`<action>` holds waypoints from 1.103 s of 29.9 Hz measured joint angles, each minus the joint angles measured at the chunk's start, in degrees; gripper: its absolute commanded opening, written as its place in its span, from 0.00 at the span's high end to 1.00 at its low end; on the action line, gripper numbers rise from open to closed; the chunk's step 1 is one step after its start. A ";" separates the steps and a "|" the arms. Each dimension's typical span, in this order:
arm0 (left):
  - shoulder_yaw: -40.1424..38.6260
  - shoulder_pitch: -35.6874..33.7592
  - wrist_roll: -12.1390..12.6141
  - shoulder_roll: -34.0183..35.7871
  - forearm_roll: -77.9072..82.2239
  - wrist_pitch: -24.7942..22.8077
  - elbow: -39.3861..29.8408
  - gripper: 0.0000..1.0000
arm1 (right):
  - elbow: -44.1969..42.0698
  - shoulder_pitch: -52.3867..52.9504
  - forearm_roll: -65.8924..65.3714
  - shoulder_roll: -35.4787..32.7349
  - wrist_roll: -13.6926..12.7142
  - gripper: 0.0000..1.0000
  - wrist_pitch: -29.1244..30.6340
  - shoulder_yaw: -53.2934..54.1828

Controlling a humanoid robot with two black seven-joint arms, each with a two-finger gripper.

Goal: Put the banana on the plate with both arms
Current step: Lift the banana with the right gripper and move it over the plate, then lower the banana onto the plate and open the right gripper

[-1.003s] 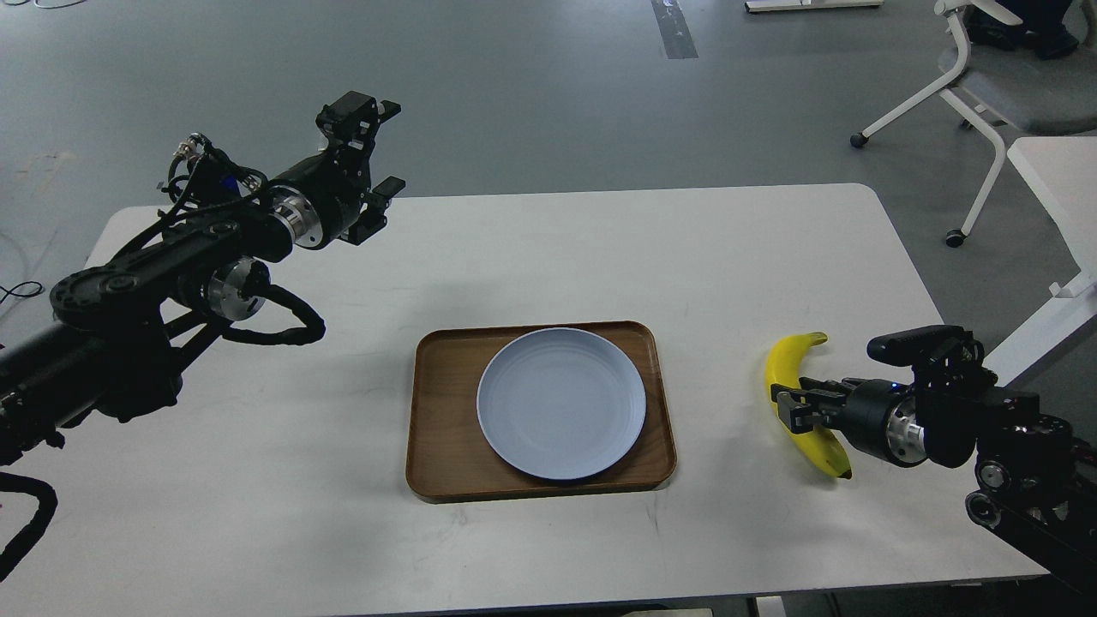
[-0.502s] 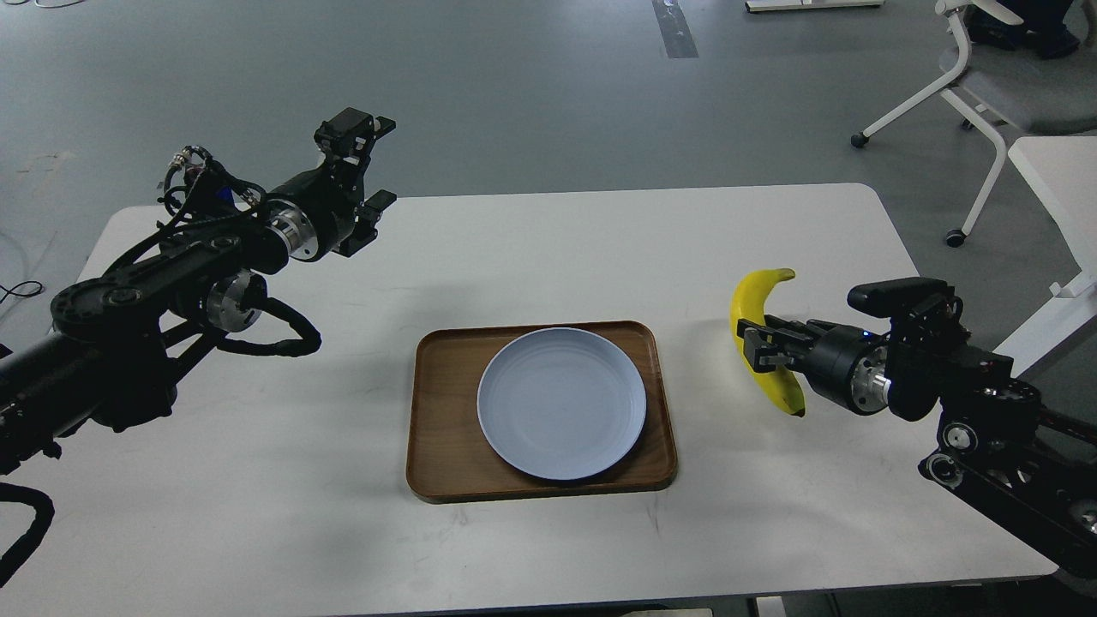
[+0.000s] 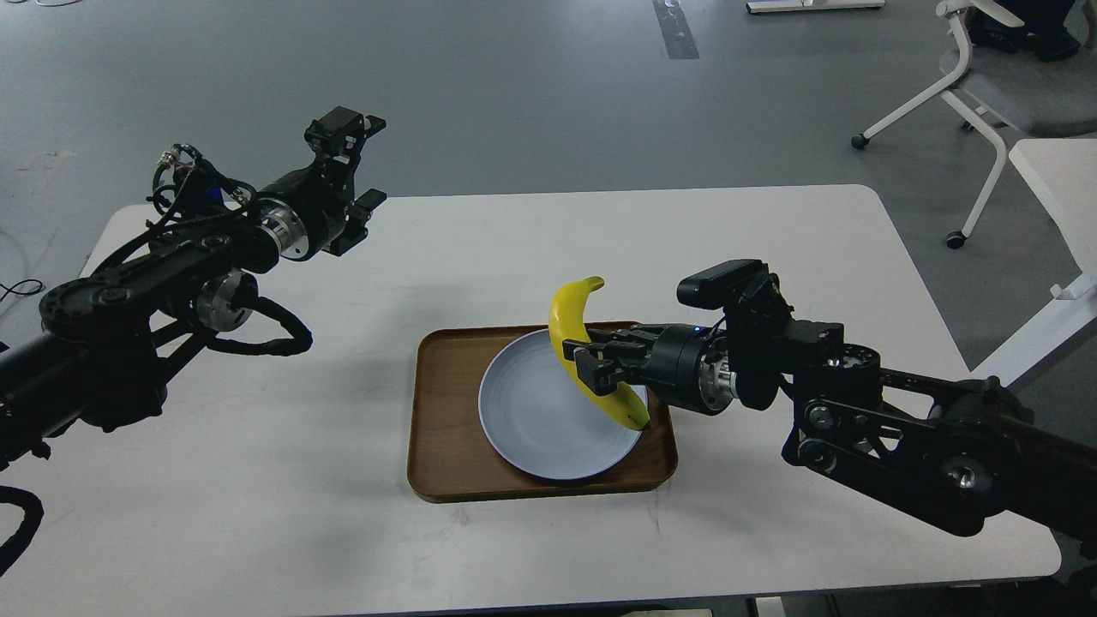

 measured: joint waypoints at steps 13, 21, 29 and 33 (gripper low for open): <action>0.00 0.08 0.00 0.20 0.00 -0.04 0.00 0.02 | -1.81 -0.62 -0.37 2.51 0.04 0.56 0.63 -1.85; 0.00 0.08 0.00 0.37 0.00 -0.05 0.00 0.02 | -4.19 -1.82 0.38 4.60 -0.02 0.02 -3.14 -1.05; 0.00 0.08 0.00 0.75 0.00 0.04 0.01 0.02 | -5.08 -1.85 4.91 5.58 -0.48 0.01 -4.48 5.41; -0.02 0.08 0.00 0.80 -0.04 0.04 -0.20 0.02 | -7.35 -0.08 14.44 5.58 -0.67 0.01 -4.49 12.07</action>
